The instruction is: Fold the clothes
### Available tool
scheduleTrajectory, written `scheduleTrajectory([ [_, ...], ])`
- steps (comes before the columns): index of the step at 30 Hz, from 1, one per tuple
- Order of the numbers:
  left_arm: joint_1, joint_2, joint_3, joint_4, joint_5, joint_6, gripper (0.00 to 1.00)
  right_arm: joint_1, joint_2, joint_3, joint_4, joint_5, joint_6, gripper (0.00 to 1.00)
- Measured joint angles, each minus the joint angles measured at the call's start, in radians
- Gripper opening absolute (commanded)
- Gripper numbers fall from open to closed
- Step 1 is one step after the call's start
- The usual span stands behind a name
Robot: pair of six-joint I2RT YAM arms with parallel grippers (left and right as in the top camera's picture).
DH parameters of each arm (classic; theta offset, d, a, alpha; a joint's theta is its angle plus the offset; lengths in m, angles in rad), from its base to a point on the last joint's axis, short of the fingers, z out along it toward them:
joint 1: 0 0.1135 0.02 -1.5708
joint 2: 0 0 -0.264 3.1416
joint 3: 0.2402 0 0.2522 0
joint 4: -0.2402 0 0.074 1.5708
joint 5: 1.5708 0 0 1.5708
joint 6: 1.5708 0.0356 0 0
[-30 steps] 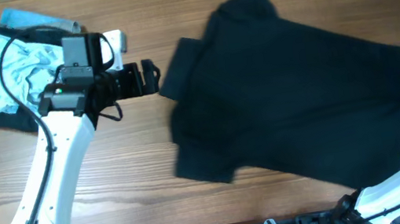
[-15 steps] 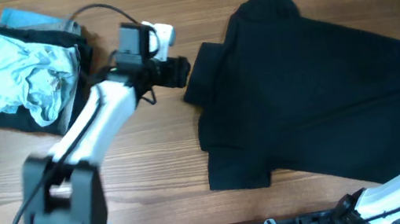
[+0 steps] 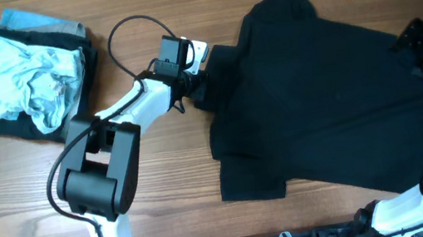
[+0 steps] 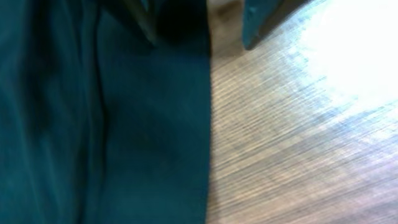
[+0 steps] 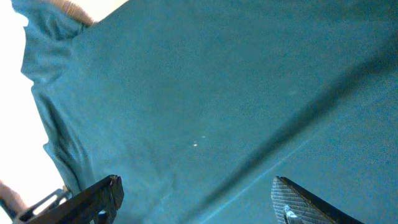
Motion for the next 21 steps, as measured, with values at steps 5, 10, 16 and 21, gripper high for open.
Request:
scheduleTrajectory([
  [5,-0.010,0.016,0.024,-0.013,-0.115,-0.015,0.25,0.045,0.000,-0.010,0.017,0.024,-0.002,0.82],
  [10,-0.017,0.021,0.039,-0.039,-0.247,-0.030,0.46,0.047,0.000,-0.031,0.023,0.032,0.005,0.82],
  [16,-0.024,-0.006,0.068,-0.203,-0.299,-0.046,0.42,0.047,0.000,-0.031,0.023,0.039,0.005,0.82],
  [21,-0.066,-0.014,0.068,-0.211,-0.212,-0.014,0.31,0.047,0.000,-0.032,0.015,0.039,0.005,0.82],
])
